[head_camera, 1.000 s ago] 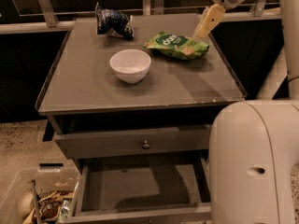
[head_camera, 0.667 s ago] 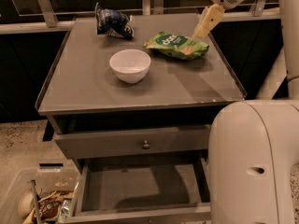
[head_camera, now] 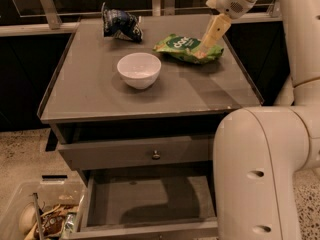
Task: Place green rice chip bag into middle drawer
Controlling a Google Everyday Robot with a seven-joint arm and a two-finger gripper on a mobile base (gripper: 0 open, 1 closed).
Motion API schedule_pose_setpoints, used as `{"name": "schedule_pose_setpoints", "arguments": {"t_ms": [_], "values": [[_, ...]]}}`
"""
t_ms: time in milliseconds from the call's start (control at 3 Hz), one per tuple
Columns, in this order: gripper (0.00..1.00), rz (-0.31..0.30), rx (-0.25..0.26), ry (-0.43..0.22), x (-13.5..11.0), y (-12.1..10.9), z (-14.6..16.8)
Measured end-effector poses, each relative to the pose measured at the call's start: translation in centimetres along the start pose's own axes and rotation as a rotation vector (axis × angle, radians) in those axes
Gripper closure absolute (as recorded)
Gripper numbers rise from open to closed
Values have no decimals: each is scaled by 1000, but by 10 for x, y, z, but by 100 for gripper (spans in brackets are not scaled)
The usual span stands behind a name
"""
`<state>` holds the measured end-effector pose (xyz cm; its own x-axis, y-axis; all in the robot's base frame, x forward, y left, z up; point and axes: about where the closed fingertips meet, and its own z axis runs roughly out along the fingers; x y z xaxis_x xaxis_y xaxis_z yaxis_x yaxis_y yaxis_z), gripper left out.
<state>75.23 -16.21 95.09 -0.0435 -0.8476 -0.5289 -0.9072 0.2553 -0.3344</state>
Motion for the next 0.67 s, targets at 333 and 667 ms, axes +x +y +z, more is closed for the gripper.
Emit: {"name": "schedule_pose_setpoints", "arguments": {"t_ms": [333, 667], "values": [[0, 38, -42, -12, 16, 2, 37], [0, 70, -87, -34, 28, 6, 76]]}}
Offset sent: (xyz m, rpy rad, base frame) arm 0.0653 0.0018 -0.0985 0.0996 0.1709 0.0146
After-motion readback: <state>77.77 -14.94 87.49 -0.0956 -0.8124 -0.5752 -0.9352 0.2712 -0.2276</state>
